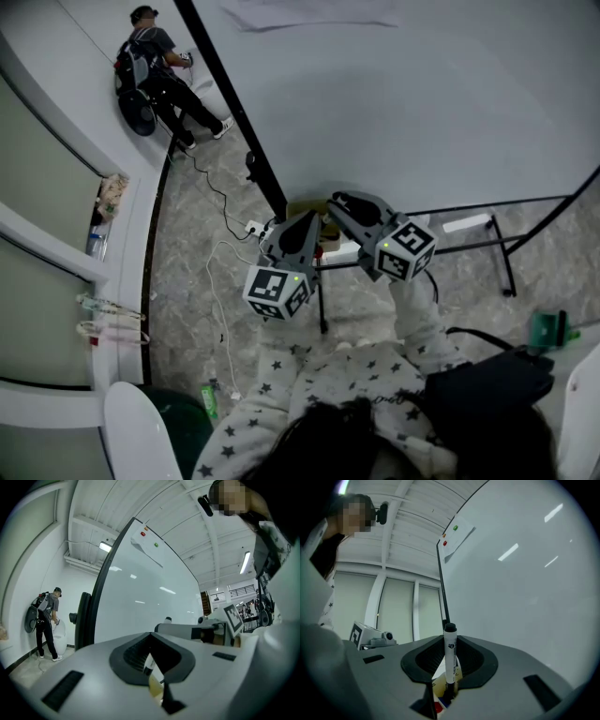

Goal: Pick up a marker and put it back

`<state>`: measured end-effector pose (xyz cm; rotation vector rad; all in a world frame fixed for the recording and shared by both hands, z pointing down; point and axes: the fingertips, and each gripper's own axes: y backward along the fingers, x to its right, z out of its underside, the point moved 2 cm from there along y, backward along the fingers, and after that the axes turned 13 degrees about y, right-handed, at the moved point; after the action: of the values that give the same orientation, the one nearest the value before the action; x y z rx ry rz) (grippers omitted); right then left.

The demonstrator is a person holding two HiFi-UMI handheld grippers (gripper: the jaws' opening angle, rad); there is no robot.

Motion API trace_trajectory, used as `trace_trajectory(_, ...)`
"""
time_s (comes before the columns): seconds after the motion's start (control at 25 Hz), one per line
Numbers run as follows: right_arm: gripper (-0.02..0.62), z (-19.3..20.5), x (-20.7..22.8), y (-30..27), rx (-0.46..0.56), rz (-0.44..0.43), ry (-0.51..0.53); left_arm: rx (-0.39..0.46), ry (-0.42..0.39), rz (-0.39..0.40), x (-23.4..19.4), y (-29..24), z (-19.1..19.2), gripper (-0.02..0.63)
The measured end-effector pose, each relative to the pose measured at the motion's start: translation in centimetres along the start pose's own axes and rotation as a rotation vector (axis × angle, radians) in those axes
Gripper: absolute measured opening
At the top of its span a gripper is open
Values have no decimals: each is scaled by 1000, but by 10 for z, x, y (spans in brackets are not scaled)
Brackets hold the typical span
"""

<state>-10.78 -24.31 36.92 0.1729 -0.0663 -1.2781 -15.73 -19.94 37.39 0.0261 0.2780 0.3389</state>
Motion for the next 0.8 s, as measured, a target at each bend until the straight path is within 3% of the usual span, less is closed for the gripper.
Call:
trace_trajectory(0.2,83,28,4,2,-34,23,-2,-4,-6,-27,-5,0,12,2)
trace_trajectory(0.44,83,51,3,2,-96,57,99,5,14,-32,-9,-1,28,2)
trace_trajectory(0.8,84,67,1,0,-104,59,101,-2,34,-39,-15,-2,37,1)
